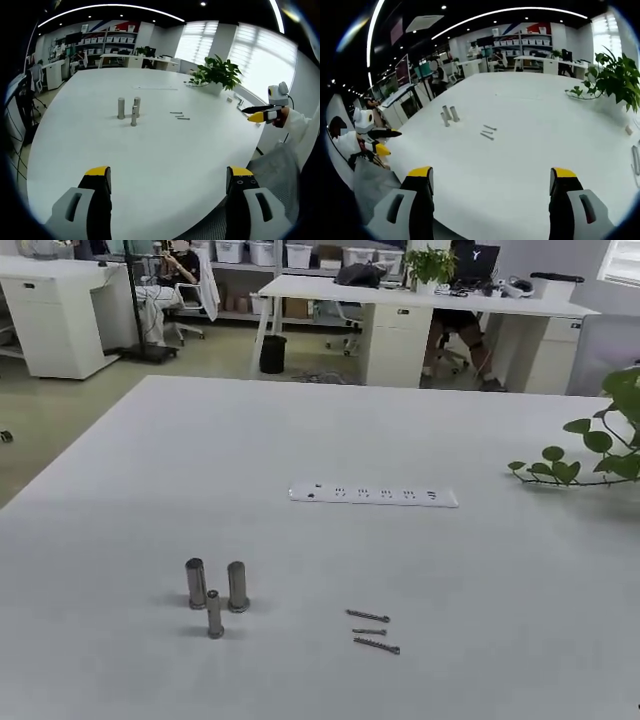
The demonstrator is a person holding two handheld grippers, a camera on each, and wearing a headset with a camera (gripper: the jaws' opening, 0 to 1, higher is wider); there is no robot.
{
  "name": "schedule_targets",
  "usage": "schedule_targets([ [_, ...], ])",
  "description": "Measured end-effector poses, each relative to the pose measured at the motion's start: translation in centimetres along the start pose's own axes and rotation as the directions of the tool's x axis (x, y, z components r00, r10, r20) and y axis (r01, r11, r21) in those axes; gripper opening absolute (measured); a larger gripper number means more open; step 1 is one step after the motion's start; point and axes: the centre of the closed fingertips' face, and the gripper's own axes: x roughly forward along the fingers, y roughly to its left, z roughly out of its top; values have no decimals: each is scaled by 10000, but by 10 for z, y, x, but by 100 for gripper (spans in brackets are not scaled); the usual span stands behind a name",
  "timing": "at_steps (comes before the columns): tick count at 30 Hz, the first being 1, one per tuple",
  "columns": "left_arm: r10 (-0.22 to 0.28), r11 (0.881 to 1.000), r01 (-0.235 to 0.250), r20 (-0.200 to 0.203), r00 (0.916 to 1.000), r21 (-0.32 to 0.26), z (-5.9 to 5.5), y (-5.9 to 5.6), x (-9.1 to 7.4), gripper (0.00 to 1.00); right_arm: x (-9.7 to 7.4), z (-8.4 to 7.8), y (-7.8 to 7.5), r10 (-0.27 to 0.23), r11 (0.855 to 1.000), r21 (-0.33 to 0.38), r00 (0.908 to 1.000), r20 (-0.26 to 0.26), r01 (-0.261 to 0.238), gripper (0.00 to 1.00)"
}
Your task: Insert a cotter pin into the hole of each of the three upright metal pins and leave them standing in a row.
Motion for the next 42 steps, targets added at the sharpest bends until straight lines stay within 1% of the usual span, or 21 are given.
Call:
schedule_targets([
  [5, 39, 10000, -39, 63, 10000, -22, 2, 0, 2, 94, -1, 0, 0, -58, 10000, -31, 10000, -12, 58, 95],
  [11, 125, 9998, -121, 281, 9995, -132, 9, 3, 6, 94, -1, -2, -1, -41, 10000, -65, 9998, -185, 40, 94],
  [16, 69, 10000, -70, 170, 9998, 8, 10, 1, 10, 93, 0, -3, -1, 11, 10000, -18, 9998, -202, -11, 94],
  [20, 57, 10000, -56, 281, 9996, -33, 11, 1, 13, 93, 4, -8, -3, 43, 10000, 87, 9996, -264, -41, 94],
  [23, 154, 9999, -152, 392, 9991, -76, 13, 2, 14, 93, 6, -12, -3, 66, 10000, 45, 9994, -354, -65, 93],
  [27, 159, 9998, -154, 365, 9992, -140, 10, 0, 15, 92, 9, -17, -6, 34, 10000, -4, 9986, -522, -34, 93],
  [31, 240, 9995, -232, 378, 9990, -228, 8, 1, 17, 92, 10, -16, -5, 104, 9999, -42, 9986, -526, -107, 93],
  [34, 258, 9995, -252, 394, 9989, -164, 9, 3, 19, 91, 10, -14, -4, 122, 9999, -87, 9985, -534, -127, 93],
  [37, 326, 9995, -324, 438, 9985, -71, 13, 8, 23, 90, 10, -11, -3, 141, 9998, -130, 9987, -486, -148, 93],
  [42, 342, 9993, -349, 568, 9978, 124, 25, 14, 32, 89, 9, -10, -3, 114, 9997, -199, 9987, -500, -124, 93],
])
